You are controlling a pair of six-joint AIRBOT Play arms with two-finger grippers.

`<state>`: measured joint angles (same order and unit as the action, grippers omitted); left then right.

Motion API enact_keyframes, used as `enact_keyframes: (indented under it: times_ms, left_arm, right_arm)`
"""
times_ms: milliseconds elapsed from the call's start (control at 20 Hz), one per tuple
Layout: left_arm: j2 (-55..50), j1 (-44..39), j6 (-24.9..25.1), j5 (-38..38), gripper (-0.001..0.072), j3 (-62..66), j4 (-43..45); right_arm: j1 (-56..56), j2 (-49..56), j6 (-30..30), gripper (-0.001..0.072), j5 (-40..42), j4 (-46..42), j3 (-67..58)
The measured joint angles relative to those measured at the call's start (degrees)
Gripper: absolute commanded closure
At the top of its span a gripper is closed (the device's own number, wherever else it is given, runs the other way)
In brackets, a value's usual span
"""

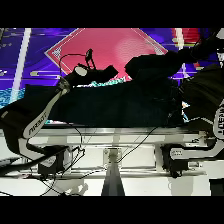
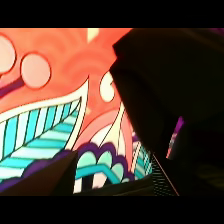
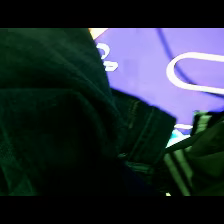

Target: Fold the clothes and pants, and hang the long-sleeved shirts on hangers.

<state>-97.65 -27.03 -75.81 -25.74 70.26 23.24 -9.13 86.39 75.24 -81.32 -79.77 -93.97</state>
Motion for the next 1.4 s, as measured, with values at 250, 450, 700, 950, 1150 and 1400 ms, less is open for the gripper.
enact_keyframes:
  times_ms: [250, 450, 700, 950, 1150, 1400]
  left_arm:
    - [-7.9, -2.0, 0.0, 0.7, 0.0182, 8.5, -3.3]
    - [-15.1, -3.7, -0.1, 0.8, 0.0183, 15.6, -8.4]
    - [-23.0, -5.6, -0.3, 0.5, 0.0184, 23.9, -14.9]
    - [-26.8, -6.1, -0.5, 3.5, 0.0573, 28.1, -20.1]
    - [-27.1, -5.4, -0.1, 5.6, 0.0677, 28.9, -22.9]
    - [-24.0, -2.9, 7.5, 4.5, 0.0678, 29.2, -22.9]
  right_arm:
    - [-0.1, 0.0, 0.0, 0.0695, -1.7, 1.9, 1.6]
    - [-0.1, 0.0, 0.1, 0.0694, -2.7, 2.7, 2.0]
    - [-0.1, 0.0, 0.1, 0.0694, -3.6, 3.2, 2.1]
    - [-0.1, 0.0, 0.1, 0.0694, -5.0, 3.4, 2.1]
    - [-0.1, 0.0, 0.1, 0.0694, -5.7, 3.5, 2.1]
    - [-0.1, 0.0, -3.2, 0.0694, -6.8, 5.0, 2.1]
